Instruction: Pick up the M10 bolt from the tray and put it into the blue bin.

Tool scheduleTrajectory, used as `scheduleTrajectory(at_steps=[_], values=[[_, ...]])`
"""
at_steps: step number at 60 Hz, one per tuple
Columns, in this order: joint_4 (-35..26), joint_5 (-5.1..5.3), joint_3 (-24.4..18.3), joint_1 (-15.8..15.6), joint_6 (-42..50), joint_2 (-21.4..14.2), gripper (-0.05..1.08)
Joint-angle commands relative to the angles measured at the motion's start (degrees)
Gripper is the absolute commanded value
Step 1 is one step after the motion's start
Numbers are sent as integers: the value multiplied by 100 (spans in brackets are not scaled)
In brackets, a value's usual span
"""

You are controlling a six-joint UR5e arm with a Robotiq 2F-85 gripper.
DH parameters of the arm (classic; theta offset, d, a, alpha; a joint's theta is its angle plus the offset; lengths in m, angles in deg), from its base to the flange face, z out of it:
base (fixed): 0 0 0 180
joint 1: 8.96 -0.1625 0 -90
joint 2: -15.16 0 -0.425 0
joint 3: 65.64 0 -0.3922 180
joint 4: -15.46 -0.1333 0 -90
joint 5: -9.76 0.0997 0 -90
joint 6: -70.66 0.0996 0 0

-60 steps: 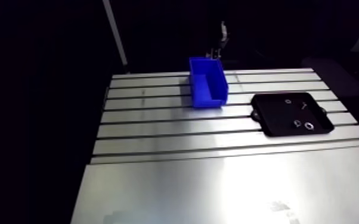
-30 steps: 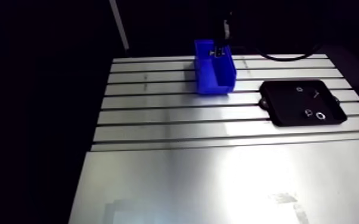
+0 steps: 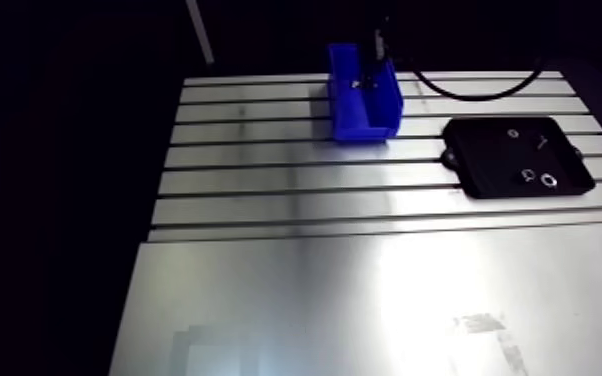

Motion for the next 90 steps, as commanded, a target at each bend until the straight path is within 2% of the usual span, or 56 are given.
scheduleTrajectory(at_steps=[1, 22, 25, 26, 27, 28, 29, 30, 31, 32, 33, 37, 44, 49, 54, 55, 56, 57, 59, 60, 61, 62, 63, 64, 65, 70, 74, 79, 80, 81, 82, 83, 84, 85, 86, 87, 88, 89, 90], values=[[208, -1, 12, 4, 66, 173, 107], [235, -9, 12, 4, 75, 270, 105], [277, -17, 19, 4, 75, 281, 101], [302, -18, 28, 12, 82, 282, 93], [302, -18, 28, 12, 82, 282, 93], [329, -18, 36, 13, 91, 274, 77], [329, -18, 36, 13, 91, 274, 77], [362, -18, 45, 21, 115, 258, 49], [362, -18, 45, 21, 115, 258, 49], [382, -26, 54, 22, 148, 241, 22], [393, -34, 55, 22, 198, 231, 2], [363, -68, 47, 31, 247, 197, 0], [311, -62, 47, 39, 251, 87, 0], [-34, -30, -34, 32, 299, -83, 0], [-673, 97, -248, 22, 321, -313, 0], [-673, 97, -248, 22, 321, -313, 0], [-886, 156, -326, 22, 328, -375, 0], [-886, 156, -326, 22, 328, -375, 0], [-1254, 327, -524, 22, 384, -522, 0], [-1254, 327, -524, 22, 384, -522, 0], [-1429, 422, -637, 22, 480, -608, 0], [-1429, 422, -637, 22, 480, -608, 0], [-1620, 504, -766, 29, 644, -689, 0], [-1620, 504, -766, 29, 644, -689, 0], [-1805, 546, -890, 38, 818, -753, 0], [-2127, 562, -1112, 32, 1184, -876, 0], [-2481, 554, -1397, 56, 1998, -1030, 0], [-2581, 529, -1518, 50, 2832, -1100, 0], [-2570, 527, -1555, 48, 3306, -1151, 0], [-2570, 527, -1555, 48, 3306, -1151, 0], [-2553, 512, -1591, 48, 3847, -1203, 0], [-2553, 512, -1591, 48, 3847, -1203, 0], [-2543, 495, -1641, 56, 4414, -1241, 0], [-2543, 495, -1641, 56, 4414, -1241, 0], [-2549, 492, -1701, 72, 5067, -1254, 0], [-2549, 492, -1701, 72, 5067, -1254, 0], [-2602, 484, -1740, 82, 5726, -1264, 0], [-2602, 484, -1740, 82, 5726, -1264, 0], [-2625, 453, -1753, 91, 6303, -1280, 0]])
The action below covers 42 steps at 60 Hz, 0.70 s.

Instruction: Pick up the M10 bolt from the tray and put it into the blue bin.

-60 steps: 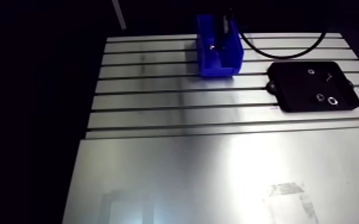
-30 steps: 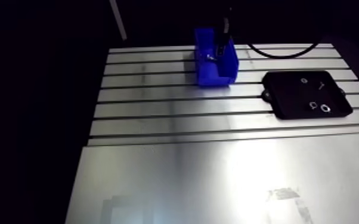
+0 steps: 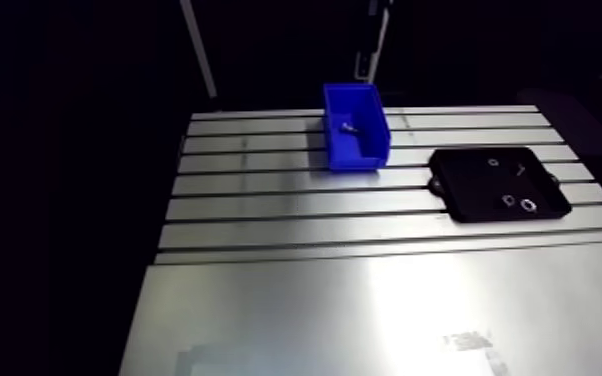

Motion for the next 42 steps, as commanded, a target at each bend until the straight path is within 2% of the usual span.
scheduleTrajectory(at_steps=[1, 2, 3, 4, 14, 22, 36, 42], values=[[-1175, 103, -995, 56, 5218, -656, 0], [-1178, 61, -982, 87, 5678, -703, 0], [-1178, 61, -982, 87, 5678, -703, 0], [-1194, 48, -950, 122, 6061, -763, 0], [-1534, 69, -867, 180, 7526, -1059, 0], [-1695, 114, -800, 237, 7785, -1139, 0], [-1738, 99, -732, 311, 7852, -1245, 0], [-1775, 98, -751, 346, 7852, -1397, 0]])
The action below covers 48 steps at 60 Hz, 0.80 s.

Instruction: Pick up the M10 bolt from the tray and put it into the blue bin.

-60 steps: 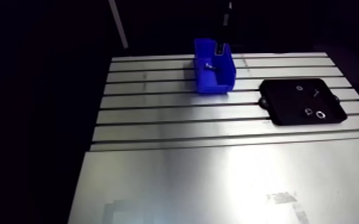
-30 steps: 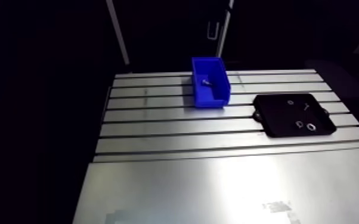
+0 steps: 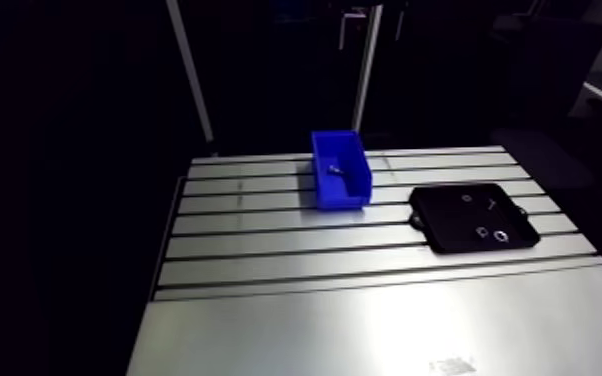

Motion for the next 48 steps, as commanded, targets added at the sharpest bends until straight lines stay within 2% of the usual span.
scheduleTrajectory(at_steps=[1, 21, 33, 48], values=[[-532, 17, -72, 182, 2221, -578, 0], [-611, 8, -115, 208, 2300, -763, 0], [-632, -1, 59, 218, 2300, -802, 0], [-640, -9, 79, 218, 2300, -885, 0]])
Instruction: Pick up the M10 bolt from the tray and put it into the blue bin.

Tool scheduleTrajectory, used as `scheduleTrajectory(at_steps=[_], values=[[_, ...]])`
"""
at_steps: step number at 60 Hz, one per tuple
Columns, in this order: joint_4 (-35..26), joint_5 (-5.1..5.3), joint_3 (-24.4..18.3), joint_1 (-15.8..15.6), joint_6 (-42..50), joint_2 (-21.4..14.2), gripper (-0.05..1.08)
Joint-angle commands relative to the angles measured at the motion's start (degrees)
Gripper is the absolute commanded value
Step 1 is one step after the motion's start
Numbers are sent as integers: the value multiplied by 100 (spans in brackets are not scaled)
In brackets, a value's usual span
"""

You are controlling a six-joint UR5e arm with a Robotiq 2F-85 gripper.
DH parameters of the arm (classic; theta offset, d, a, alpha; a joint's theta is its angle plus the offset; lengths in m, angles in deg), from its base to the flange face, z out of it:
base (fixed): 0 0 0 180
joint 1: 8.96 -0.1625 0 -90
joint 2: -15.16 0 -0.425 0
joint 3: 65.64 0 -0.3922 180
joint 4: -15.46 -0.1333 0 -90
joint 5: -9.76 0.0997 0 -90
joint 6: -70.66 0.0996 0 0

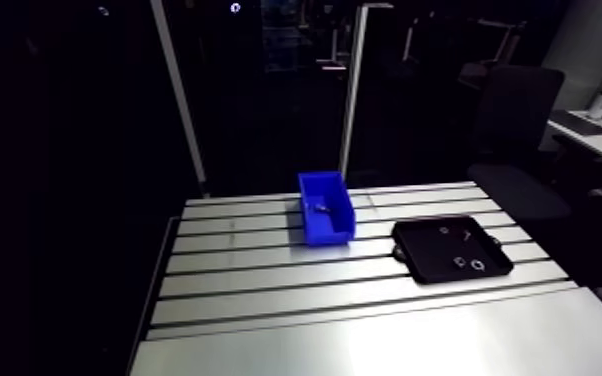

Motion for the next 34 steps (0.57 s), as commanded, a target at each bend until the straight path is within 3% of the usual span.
scheduleTrajectory(at_steps=[1, 34], values=[[-8, -4, 43, 4, 8, -99, 0], [26, 24, 96, -13, 8, -85, 0]])
